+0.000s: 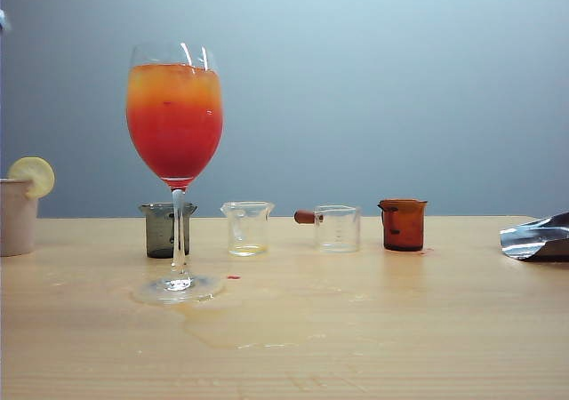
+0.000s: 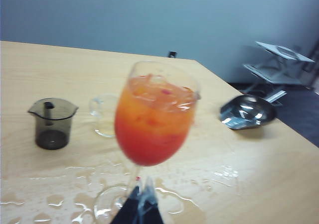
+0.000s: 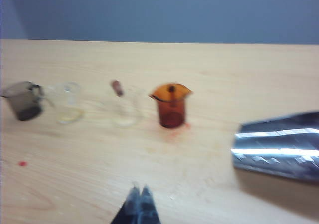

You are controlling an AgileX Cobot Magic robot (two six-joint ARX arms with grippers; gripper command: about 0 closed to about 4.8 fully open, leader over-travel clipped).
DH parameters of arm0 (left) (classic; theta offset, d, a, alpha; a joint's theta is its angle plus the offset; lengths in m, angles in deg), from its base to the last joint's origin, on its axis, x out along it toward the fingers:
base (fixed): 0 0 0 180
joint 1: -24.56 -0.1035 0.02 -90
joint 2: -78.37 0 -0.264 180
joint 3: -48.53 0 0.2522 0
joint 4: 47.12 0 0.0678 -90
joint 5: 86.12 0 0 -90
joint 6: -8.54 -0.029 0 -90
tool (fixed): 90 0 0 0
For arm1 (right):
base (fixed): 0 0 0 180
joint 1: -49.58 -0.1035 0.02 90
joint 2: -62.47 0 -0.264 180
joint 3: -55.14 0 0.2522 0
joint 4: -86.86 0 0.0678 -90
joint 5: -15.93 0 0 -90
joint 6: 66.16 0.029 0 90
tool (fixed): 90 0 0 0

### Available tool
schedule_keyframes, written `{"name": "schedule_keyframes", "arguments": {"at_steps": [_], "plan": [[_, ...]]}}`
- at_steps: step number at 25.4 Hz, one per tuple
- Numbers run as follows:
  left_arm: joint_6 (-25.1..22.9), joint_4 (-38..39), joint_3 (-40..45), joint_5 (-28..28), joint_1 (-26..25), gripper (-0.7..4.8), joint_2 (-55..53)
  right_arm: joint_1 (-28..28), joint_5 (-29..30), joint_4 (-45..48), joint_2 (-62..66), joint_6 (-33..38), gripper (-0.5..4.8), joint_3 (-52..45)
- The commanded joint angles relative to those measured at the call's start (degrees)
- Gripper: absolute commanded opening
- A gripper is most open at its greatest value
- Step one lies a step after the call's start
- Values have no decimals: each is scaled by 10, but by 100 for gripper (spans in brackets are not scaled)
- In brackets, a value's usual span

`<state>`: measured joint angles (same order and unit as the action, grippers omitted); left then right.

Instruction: Pick up the fourth measuring cup from the left, pour the grenadine inside into the goblet, and finally put the measuring cup back in its original place.

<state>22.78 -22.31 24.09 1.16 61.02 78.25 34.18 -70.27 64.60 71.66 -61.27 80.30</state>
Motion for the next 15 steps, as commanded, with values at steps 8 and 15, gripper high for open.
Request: {"name": "schedule_keyframes", "arguments": {"at_steps": [8,15], "plan": [[14,-92,103,-12,0,-5,0,0,-22,5,-30,31,-6,-81],[22,-52,103,-16,0,-4,0,0,-29,-24,-30,31,-6,-108]]}}
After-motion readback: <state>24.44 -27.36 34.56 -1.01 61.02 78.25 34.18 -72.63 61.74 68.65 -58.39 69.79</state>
